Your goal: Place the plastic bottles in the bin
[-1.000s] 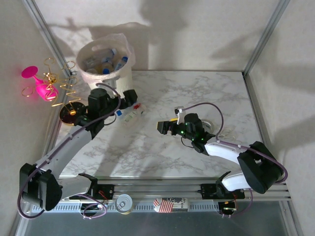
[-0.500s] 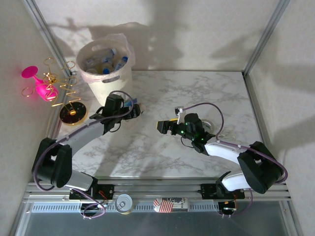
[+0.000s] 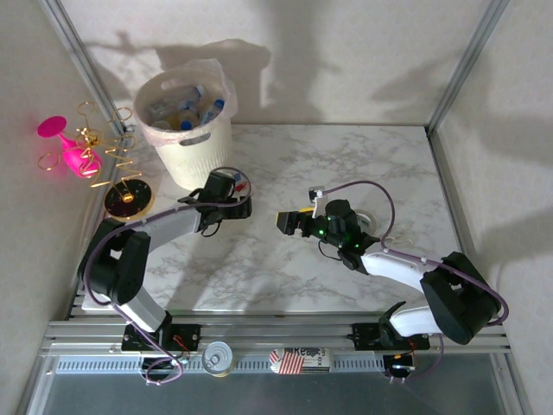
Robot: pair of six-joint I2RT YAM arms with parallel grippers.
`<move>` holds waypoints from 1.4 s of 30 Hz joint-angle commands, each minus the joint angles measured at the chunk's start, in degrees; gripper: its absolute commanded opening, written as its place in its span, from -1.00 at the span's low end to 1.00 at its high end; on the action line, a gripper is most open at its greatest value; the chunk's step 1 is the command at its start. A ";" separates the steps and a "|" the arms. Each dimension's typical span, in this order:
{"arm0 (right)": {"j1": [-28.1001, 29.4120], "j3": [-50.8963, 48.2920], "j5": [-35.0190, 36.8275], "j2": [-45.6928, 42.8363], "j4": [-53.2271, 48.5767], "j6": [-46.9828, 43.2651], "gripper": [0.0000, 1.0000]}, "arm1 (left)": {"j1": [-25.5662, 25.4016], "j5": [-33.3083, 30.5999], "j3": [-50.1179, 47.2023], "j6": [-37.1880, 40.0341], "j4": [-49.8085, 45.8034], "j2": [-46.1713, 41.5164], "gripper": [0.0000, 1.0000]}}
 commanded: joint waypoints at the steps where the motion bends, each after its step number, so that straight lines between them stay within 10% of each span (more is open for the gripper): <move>1: -0.27 -1.16 0.74 -1.63 0.77 -0.04 0.98 | -0.48 -2.90 2.29 1.50 -2.86 2.64 0.89; 20: -0.28 -1.75 2.24 -3.28 -0.13 -0.92 0.98 | -4.00 -8.30 6.84 4.44 -4.35 9.73 0.73; 30: -0.28 -1.96 2.47 -3.13 0.11 -0.93 0.97 | -5.72 -9.52 7.66 5.06 -4.16 9.70 0.18; 42: -0.27 -2.65 2.05 -3.66 1.00 -0.40 0.98 | -6.94 -6.97 7.78 3.57 -2.57 1.67 0.04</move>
